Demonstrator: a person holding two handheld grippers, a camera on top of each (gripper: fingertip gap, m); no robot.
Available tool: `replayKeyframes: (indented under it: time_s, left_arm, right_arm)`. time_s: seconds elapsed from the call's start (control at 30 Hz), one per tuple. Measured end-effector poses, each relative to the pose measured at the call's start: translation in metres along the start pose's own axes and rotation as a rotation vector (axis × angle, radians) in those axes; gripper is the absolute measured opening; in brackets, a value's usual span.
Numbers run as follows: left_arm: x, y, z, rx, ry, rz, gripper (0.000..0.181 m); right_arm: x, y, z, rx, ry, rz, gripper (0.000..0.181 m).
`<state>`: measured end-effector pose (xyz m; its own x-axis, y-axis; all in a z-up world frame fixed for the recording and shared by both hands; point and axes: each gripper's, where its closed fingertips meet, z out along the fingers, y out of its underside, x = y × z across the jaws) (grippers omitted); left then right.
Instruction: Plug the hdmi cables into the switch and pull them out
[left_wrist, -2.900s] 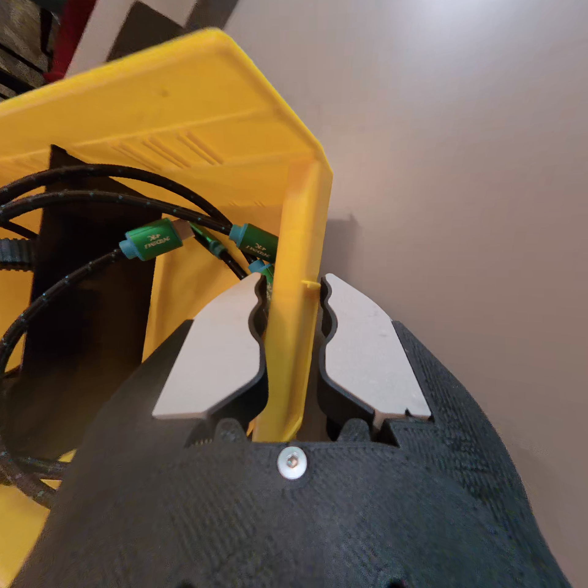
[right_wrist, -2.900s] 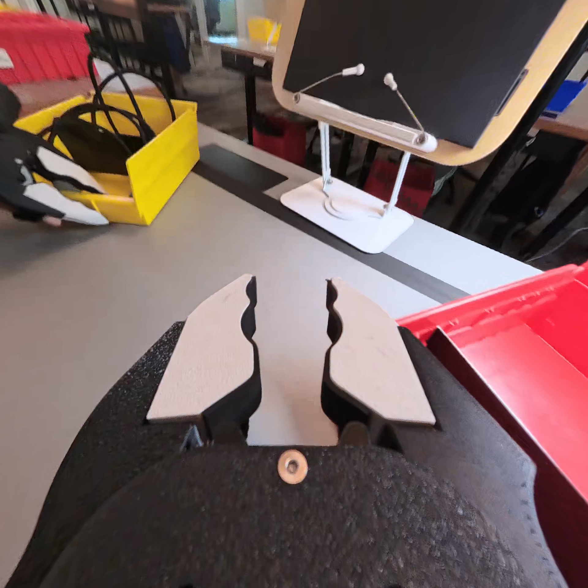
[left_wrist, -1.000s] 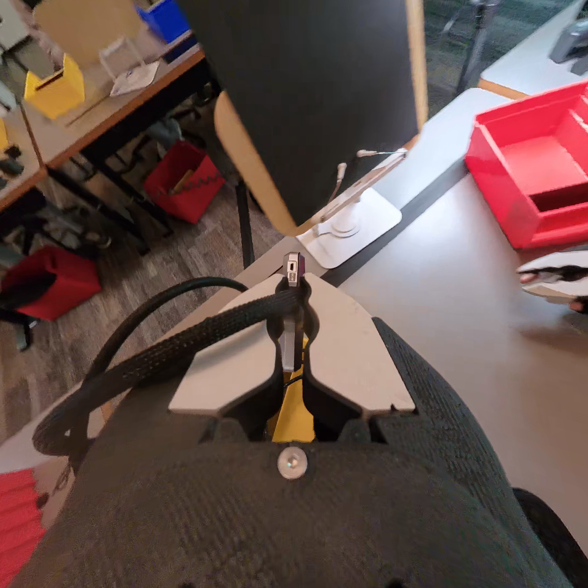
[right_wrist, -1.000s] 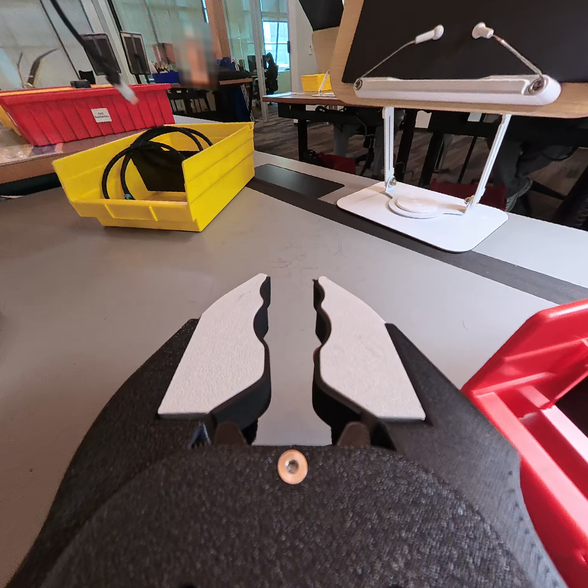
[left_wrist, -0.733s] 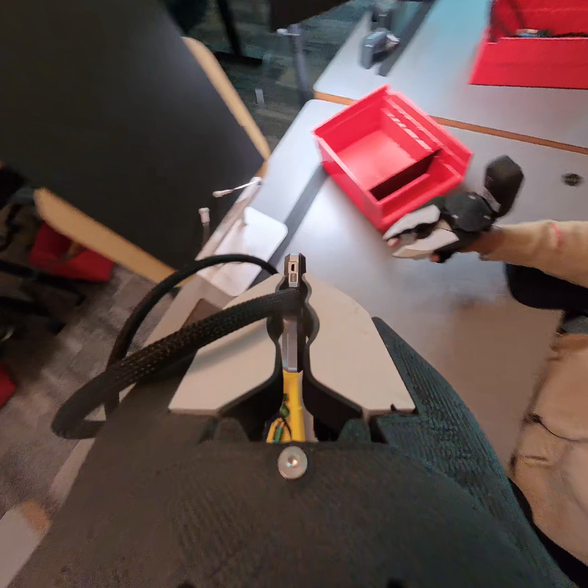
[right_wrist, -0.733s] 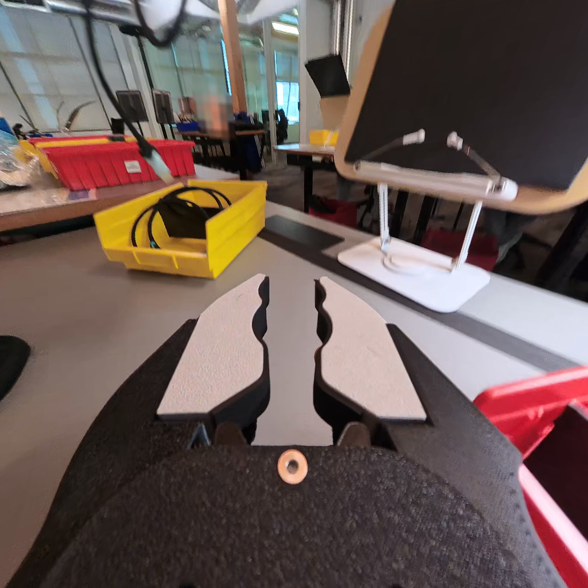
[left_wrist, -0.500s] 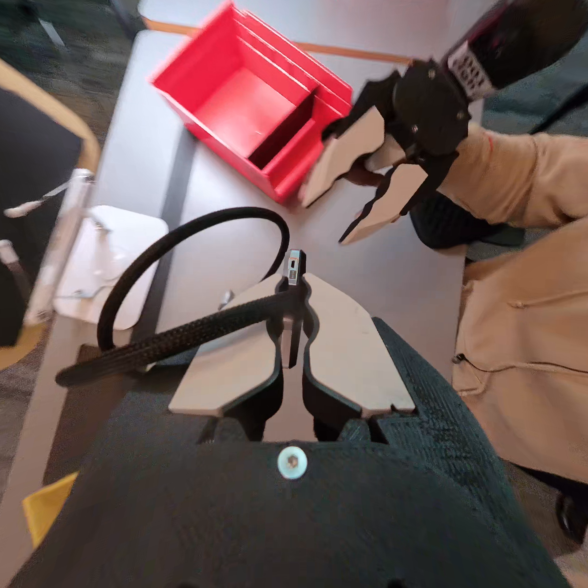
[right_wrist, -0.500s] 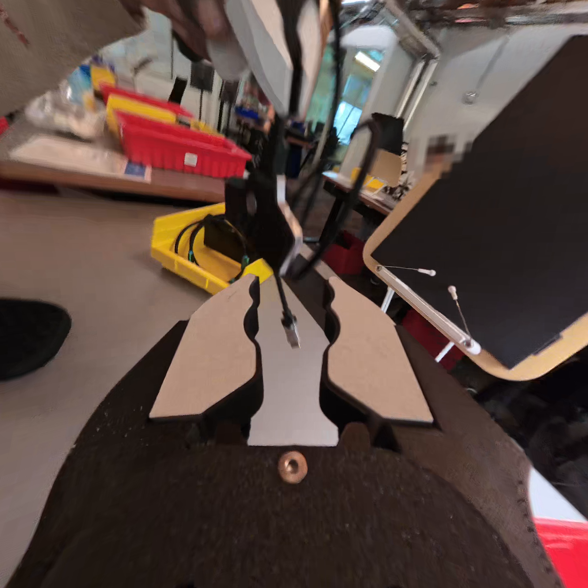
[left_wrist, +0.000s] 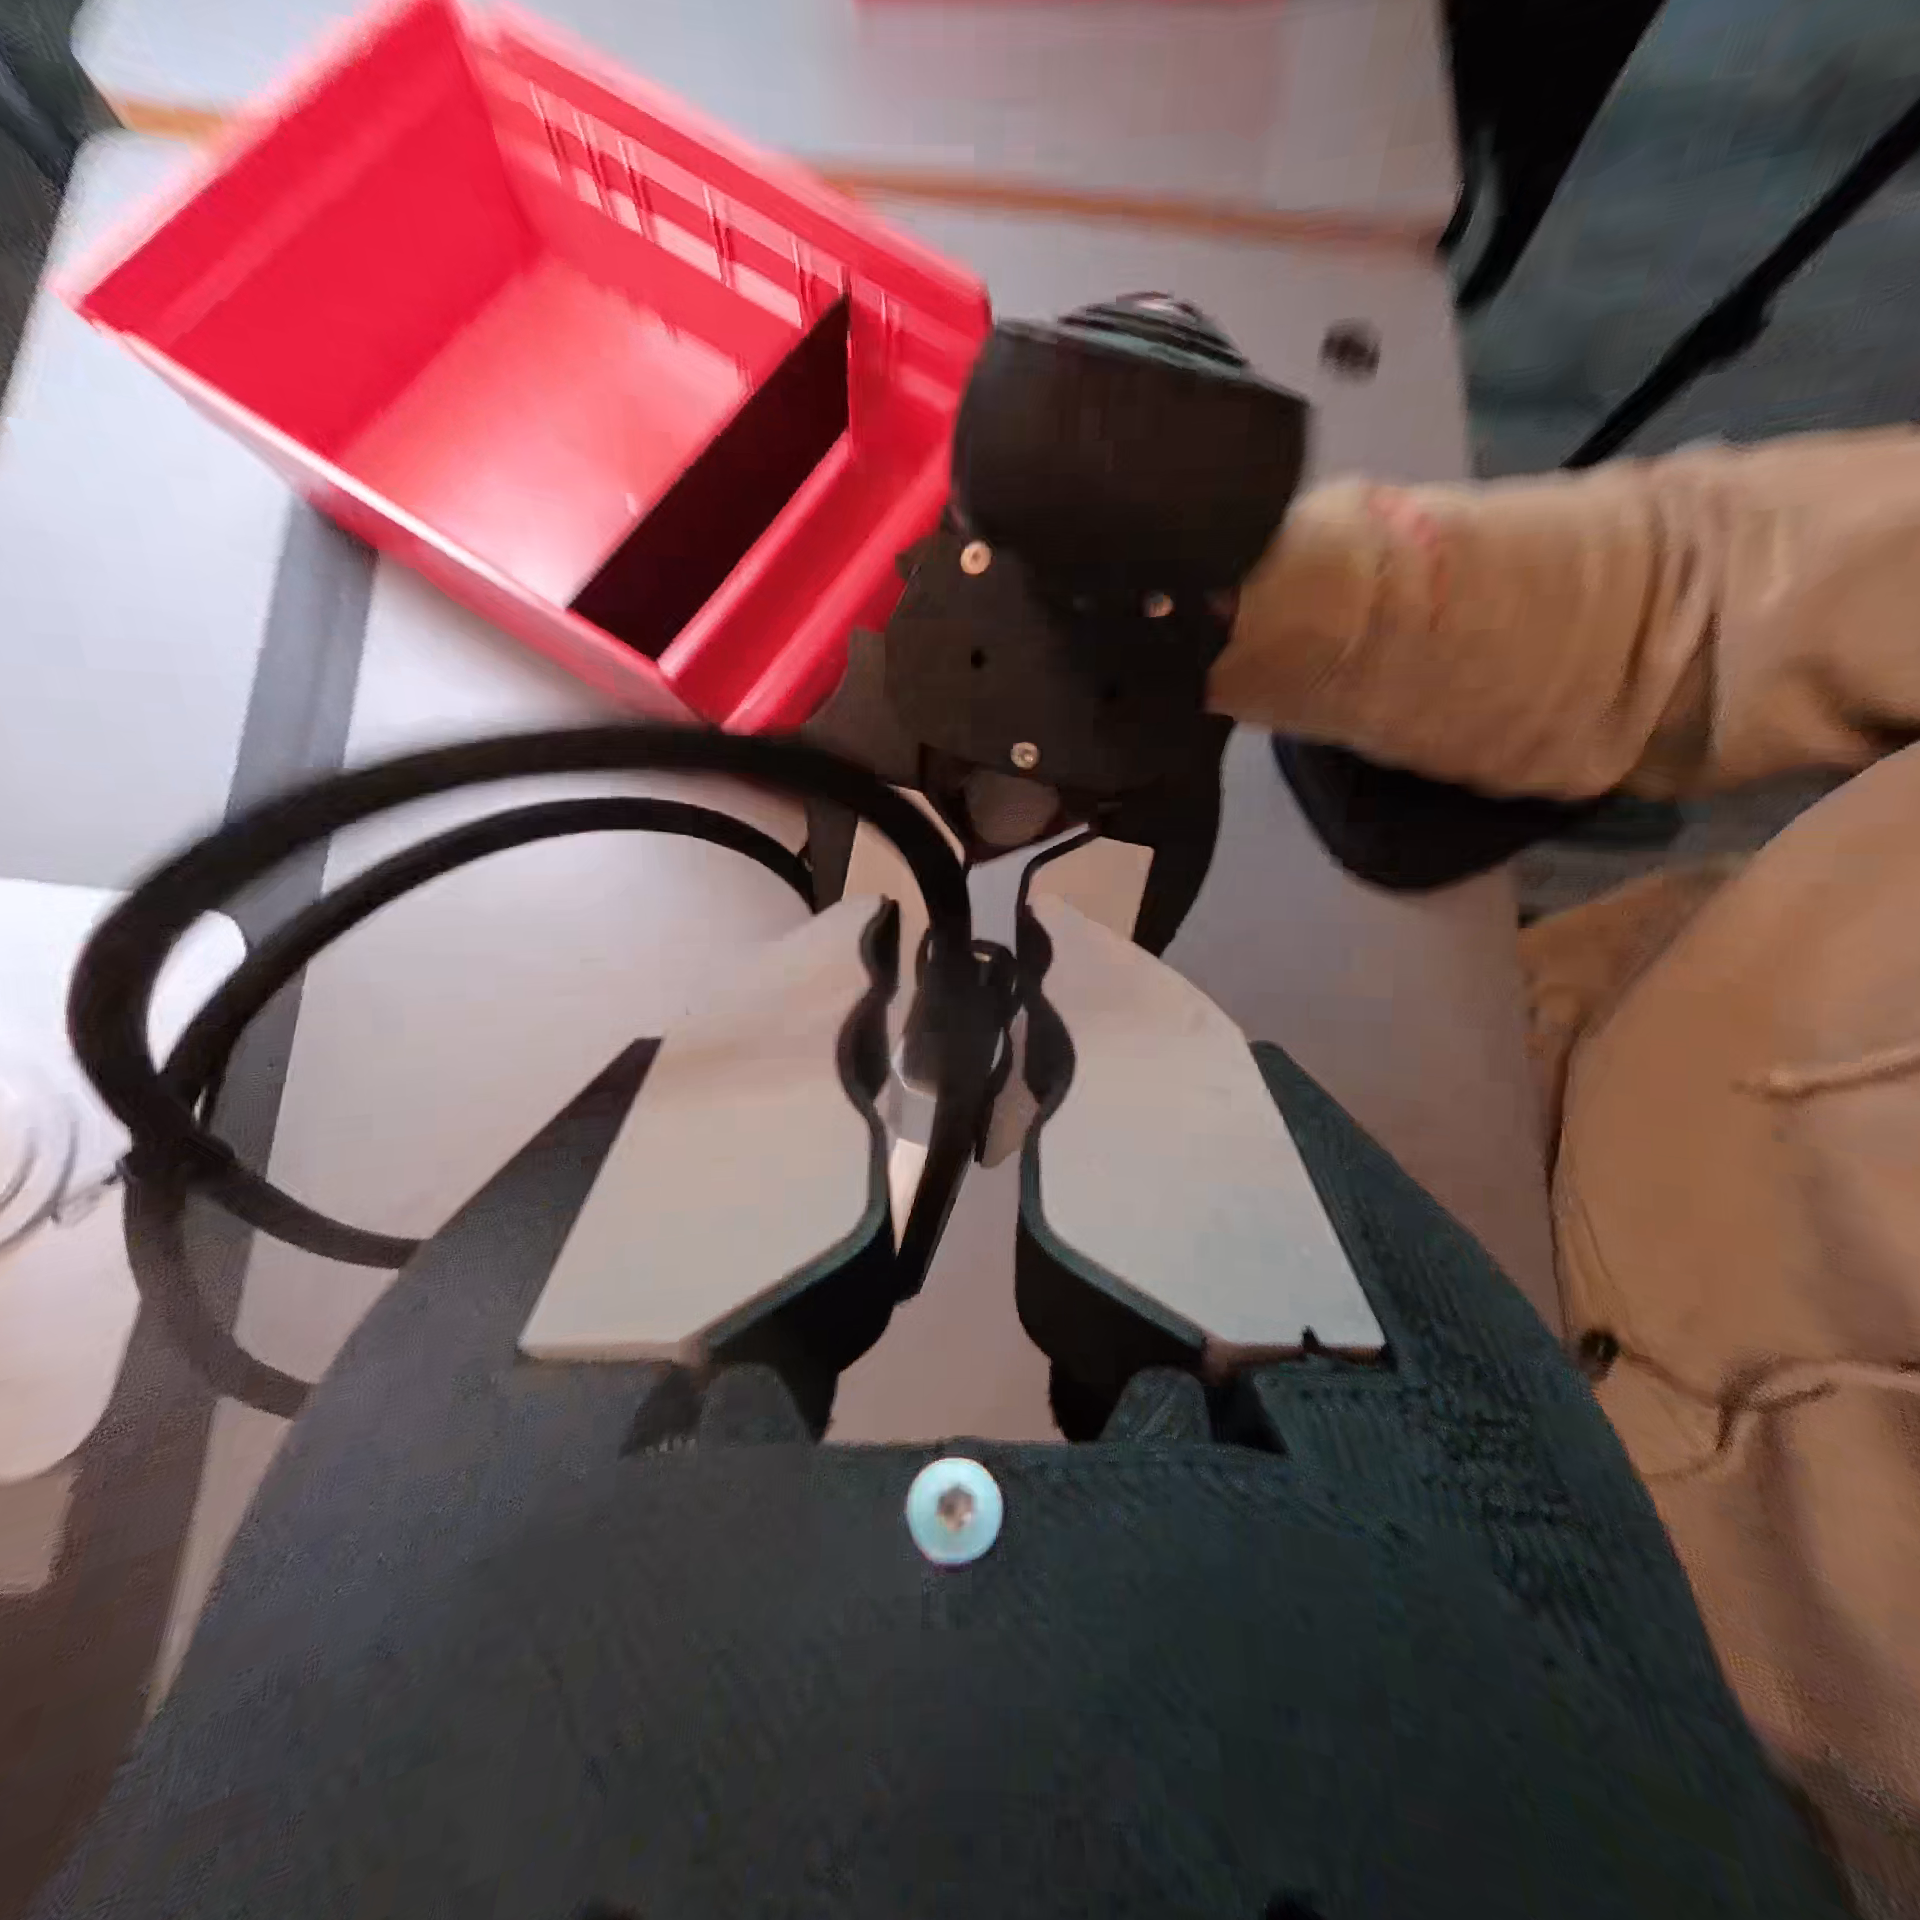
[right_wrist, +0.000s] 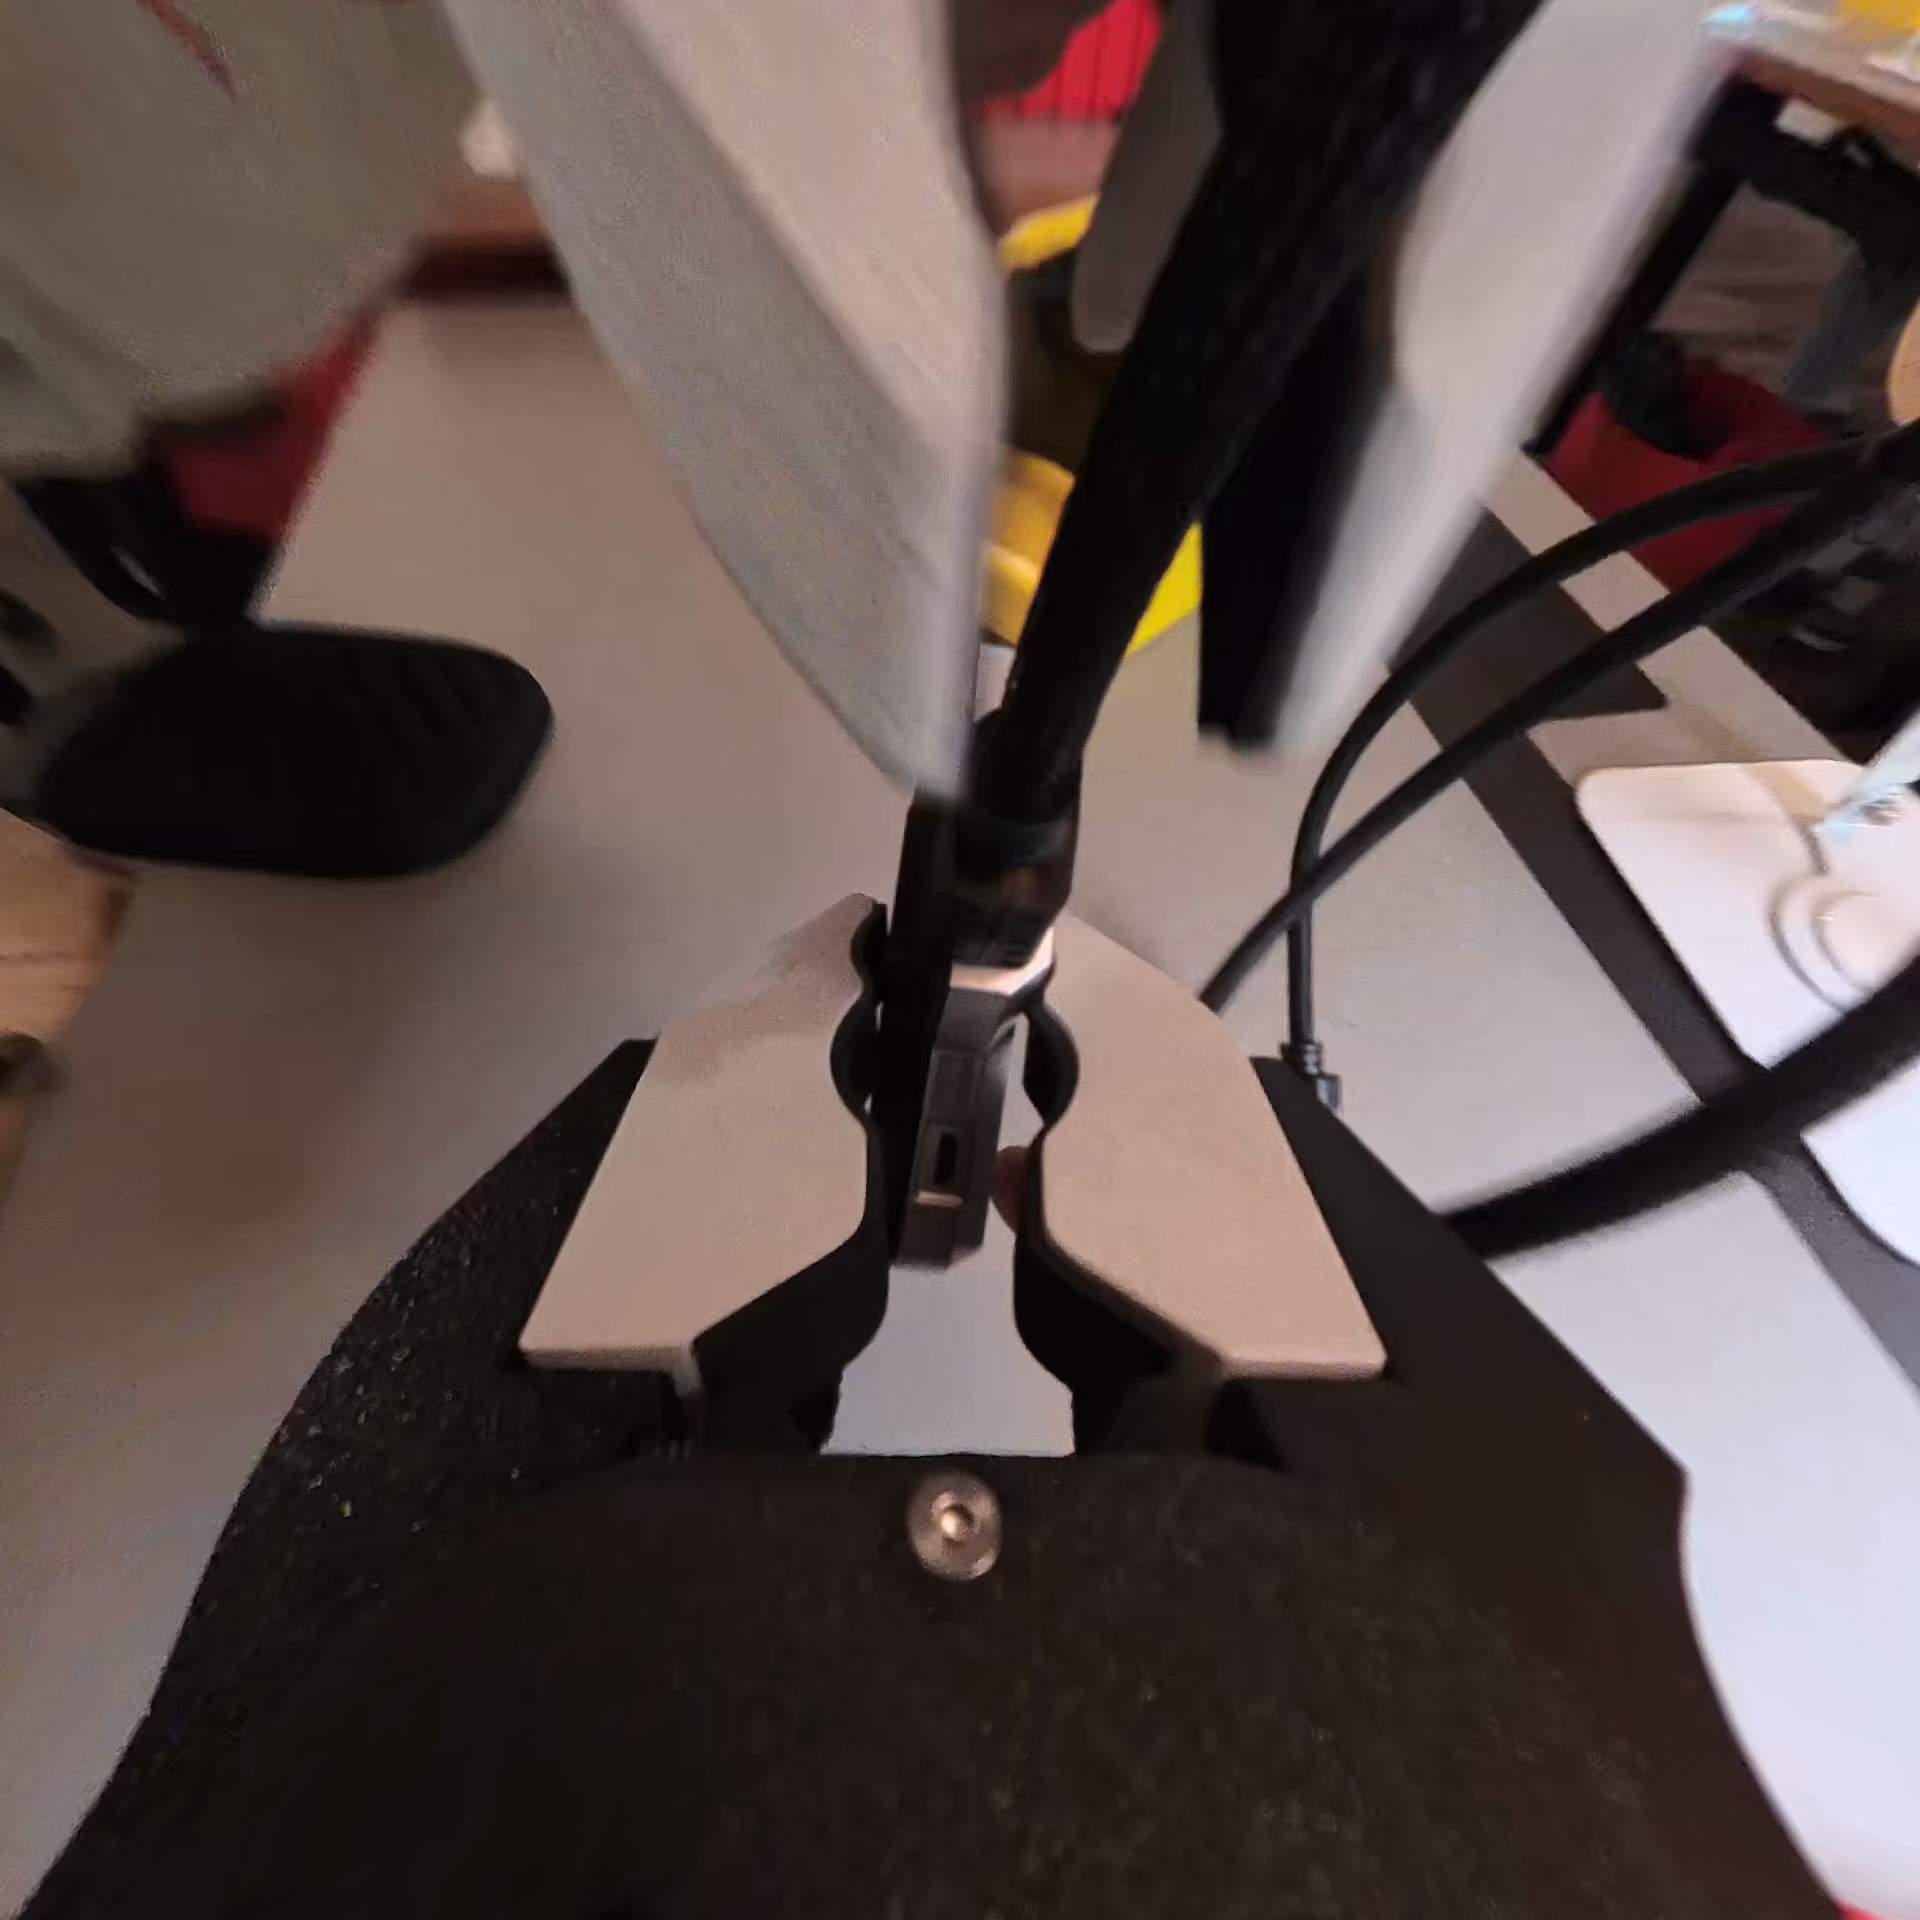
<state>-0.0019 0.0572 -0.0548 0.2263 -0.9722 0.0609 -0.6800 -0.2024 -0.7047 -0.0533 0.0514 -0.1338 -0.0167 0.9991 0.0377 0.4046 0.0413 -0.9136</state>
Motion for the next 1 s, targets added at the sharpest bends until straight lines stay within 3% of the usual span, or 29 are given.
replayKeyframes:
  time_s: [0.2, 0.33, 0.43, 0.5, 0.77, 0.9, 1.0]
  left_arm:
    - [-0.018, 0.006, -0.041, 0.521, -0.073, -0.118, 0.039]
    - [-0.015, 0.022, -0.032, 0.654, 0.009, -0.198, 0.042]
    - [-0.008, 0.018, -0.033, 0.758, 0.068, -0.169, 0.034]
    - [-0.006, 0.017, -0.038, 0.784, 0.126, -0.188, 0.02]
    - [-0.011, 0.04, -0.042, 0.661, 0.093, -0.218, 0.02]
    - [-0.012, 0.042, -0.043, 0.662, 0.098, -0.241, 0.02]
    - [-0.012, 0.042, -0.045, 0.679, 0.114, -0.249, 0.02]
  right_arm:
    - [0.012, -0.041, -0.031, 0.393, -0.09, 0.175, 0.023]
    - [0.014, -0.066, -0.054, 0.612, -0.135, 0.248, 0.024]
    - [0.007, -0.07, -0.05, 0.633, -0.168, 0.253, 0.023]
    - [0.003, -0.067, -0.041, 0.612, -0.181, 0.247, 0.023]
    - [0.002, -0.053, -0.02, 0.522, -0.176, 0.267, 0.031]
    - [-0.001, -0.043, -0.008, 0.436, -0.167, 0.254, 0.032]
    - [-0.002, -0.047, -0.008, 0.479, -0.176, 0.267, 0.024]
